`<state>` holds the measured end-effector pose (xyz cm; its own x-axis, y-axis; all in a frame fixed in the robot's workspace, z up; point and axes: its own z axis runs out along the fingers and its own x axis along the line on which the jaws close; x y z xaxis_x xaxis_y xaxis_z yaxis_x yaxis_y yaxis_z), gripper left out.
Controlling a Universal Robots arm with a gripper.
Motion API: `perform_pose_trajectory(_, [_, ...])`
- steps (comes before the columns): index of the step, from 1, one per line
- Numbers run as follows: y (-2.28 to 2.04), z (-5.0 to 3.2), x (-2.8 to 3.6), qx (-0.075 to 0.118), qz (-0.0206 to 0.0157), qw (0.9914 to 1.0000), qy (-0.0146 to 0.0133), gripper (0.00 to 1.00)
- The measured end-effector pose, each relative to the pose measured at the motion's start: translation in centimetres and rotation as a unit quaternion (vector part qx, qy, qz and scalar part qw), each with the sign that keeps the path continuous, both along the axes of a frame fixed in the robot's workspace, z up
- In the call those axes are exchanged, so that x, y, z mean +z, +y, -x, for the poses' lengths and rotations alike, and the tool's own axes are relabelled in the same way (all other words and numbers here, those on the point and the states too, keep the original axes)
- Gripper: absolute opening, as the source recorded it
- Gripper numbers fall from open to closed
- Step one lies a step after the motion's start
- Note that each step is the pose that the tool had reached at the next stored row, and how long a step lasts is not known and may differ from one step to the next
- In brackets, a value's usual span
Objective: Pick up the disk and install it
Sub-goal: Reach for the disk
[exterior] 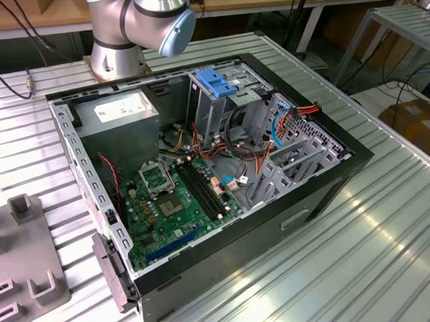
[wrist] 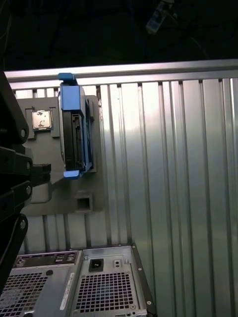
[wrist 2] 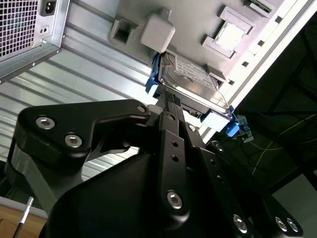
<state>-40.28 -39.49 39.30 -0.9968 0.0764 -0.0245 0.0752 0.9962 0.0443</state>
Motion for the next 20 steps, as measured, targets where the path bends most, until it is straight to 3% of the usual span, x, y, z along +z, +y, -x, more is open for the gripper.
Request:
perform_pose_trajectory(12, [0.01,3.04,0.0,0.0,0.0,1.0,0.0,0.1])
perform_pose_trajectory(20, [0.22,5.66,-0.02,0.0,0.0,1.0,0.0,0.1])
